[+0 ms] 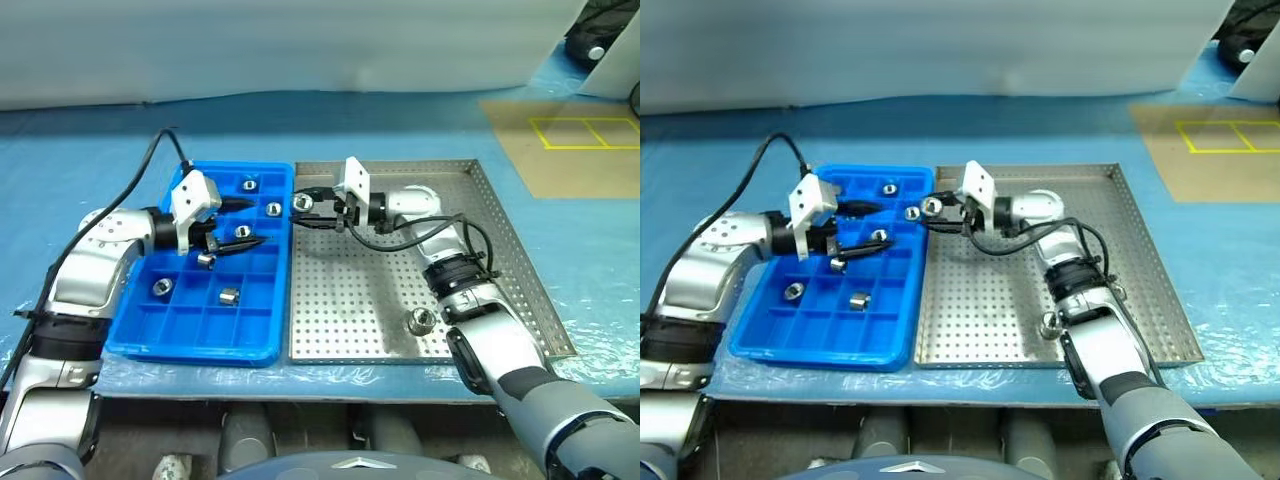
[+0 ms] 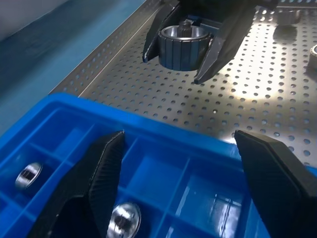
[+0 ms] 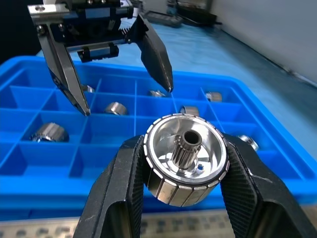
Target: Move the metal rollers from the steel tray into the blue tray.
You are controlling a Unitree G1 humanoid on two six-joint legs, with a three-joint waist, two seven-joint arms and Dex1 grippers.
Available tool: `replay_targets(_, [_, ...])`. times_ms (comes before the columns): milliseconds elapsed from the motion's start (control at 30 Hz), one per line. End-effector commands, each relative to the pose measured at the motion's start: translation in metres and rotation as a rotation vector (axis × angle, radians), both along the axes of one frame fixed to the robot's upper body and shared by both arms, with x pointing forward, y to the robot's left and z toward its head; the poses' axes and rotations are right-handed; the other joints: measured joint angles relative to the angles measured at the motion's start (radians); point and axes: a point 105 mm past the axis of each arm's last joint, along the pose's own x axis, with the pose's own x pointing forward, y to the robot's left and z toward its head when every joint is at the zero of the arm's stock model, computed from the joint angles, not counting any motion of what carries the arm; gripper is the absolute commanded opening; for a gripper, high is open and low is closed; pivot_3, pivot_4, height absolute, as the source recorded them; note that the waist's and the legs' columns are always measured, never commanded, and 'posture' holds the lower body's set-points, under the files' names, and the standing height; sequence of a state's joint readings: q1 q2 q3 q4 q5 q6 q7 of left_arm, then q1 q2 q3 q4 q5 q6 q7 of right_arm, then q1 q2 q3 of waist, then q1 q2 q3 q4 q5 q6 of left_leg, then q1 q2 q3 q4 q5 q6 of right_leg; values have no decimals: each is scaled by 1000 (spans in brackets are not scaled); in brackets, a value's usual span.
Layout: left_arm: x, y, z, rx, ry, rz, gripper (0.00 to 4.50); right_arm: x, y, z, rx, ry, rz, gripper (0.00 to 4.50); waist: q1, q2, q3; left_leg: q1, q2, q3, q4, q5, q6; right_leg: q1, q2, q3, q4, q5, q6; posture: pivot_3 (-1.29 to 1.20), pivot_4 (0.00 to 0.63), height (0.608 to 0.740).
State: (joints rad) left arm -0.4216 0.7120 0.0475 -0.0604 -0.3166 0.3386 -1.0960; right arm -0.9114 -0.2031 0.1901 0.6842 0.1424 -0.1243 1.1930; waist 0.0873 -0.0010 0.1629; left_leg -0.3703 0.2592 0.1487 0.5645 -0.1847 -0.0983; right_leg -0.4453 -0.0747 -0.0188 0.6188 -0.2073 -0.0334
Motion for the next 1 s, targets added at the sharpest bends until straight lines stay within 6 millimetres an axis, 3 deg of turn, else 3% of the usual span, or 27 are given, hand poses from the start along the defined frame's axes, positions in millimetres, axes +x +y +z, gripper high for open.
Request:
replay_targets(33, [-13, 13, 14, 2, -61, 63, 3745, -2, 16, 9, 20, -45, 58, 1746, 12, 0, 0, 0, 0, 0, -1, 0, 0, -1, 0, -1, 1, -1, -1, 307, 150, 740])
replay_targets(233, [-27, 33, 12, 2, -61, 169, 3745, -4, 31, 3, 22, -7, 105, 1746, 44, 0, 0, -8, 1, -2, 0, 0, -1, -7, 0, -4, 4, -2, -3, 385, 150, 740])
replay_targets(300, [-32, 33, 9, 0, -50, 174, 3745, -7, 32, 1, 22, 0, 125, 1746, 54, 0, 0, -10, 1, -3, 2, 1, -1, -9, 0, -5, 4, -2, -3, 390, 150, 740])
replay_targets(467, [-38, 26, 3, -3, -28, 164, 3745, -21, 30, -26, 0, 91, 162, 1746, 73, 0, 0, -10, 2, -3, 2, 0, -1, -9, 0, -5, 5, -2, -3, 387, 150, 740])
replay_targets(633, [-37, 21, 2, -9, -16, 147, 3745, -24, 30, -33, -2, 92, 143, 1746, 71, 0, 0, -11, 2, -3, 4, 1, -2, -9, 0, -4, 5, -2, -3, 365, 150, 740])
replay_targets(667, [-36, 20, 2, -10, -16, 143, 3745, -25, 30, -34, -5, 93, 146, 2469, 70, 0, 0, -10, 2, -3, 5, 1, -2, -9, 0, -4, 6, -2, -3, 361, 150, 740])
replay_targets(800, [-33, 19, 3, -10, -15, 131, 3745, -24, 32, -35, -5, 94, 125, 3670, 66, 0, 0, -9, 2, -3, 4, 2, -4, -9, 0, -3, 7, -2, -3, 349, 150, 740])
replay_targets(1000, [-34, 13, 3, 3, 2, 87, 3745, -16, 25, -24, 15, 62, 85, 3670, 66, 0, 0, -9, 2, -3, 4, 2, -4, -9, 1, -3, 7, -2, -3, 323, 150, 740])
